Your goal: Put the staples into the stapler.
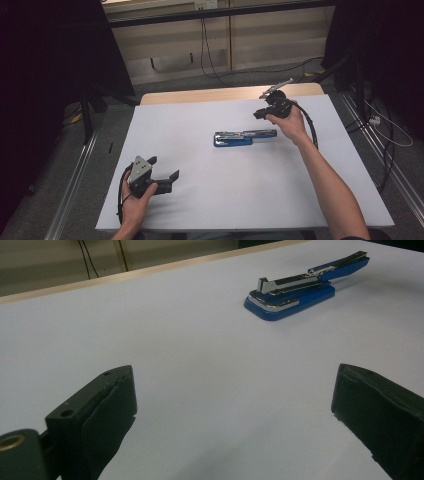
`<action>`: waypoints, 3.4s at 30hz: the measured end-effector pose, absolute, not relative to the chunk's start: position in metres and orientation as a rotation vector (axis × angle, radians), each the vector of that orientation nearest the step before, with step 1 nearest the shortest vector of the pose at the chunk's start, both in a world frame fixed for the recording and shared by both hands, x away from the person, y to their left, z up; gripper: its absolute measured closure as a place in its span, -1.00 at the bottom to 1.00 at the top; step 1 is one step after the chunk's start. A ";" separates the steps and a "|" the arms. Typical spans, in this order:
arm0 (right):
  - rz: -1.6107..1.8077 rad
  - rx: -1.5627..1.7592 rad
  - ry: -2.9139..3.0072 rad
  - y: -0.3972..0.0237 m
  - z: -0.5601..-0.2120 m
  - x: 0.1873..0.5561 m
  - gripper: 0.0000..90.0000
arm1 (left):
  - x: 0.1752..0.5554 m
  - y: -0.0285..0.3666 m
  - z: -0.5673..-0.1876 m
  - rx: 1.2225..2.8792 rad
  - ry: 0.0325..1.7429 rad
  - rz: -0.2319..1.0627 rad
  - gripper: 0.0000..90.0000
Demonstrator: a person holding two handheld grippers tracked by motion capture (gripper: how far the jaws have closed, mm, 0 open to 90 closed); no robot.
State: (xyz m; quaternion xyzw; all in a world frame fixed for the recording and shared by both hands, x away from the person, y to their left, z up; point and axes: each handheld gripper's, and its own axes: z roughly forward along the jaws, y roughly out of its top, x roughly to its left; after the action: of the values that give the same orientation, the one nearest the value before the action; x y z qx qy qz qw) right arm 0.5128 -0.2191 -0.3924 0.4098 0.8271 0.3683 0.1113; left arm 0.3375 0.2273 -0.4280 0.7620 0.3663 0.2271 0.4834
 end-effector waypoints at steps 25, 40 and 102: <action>1.166 0.978 2.548 -0.179 -0.381 0.493 0.76 | 0.337 0.227 -0.427 1.854 0.886 0.551 -0.89; 1.179 0.921 2.571 -0.166 -0.381 0.496 0.76 | 0.338 0.227 -0.427 1.856 0.886 0.549 -0.89; 1.163 0.476 2.728 -0.126 -0.406 0.512 0.76 | 0.338 0.227 -0.428 1.874 0.887 0.540 -0.89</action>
State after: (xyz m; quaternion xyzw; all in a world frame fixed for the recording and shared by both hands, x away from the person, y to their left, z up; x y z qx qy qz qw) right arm 0.5115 -0.1257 -0.4061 0.1579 0.9062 0.3862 0.0690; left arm 0.3383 0.2271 -0.4284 0.7678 0.3633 0.2213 0.4790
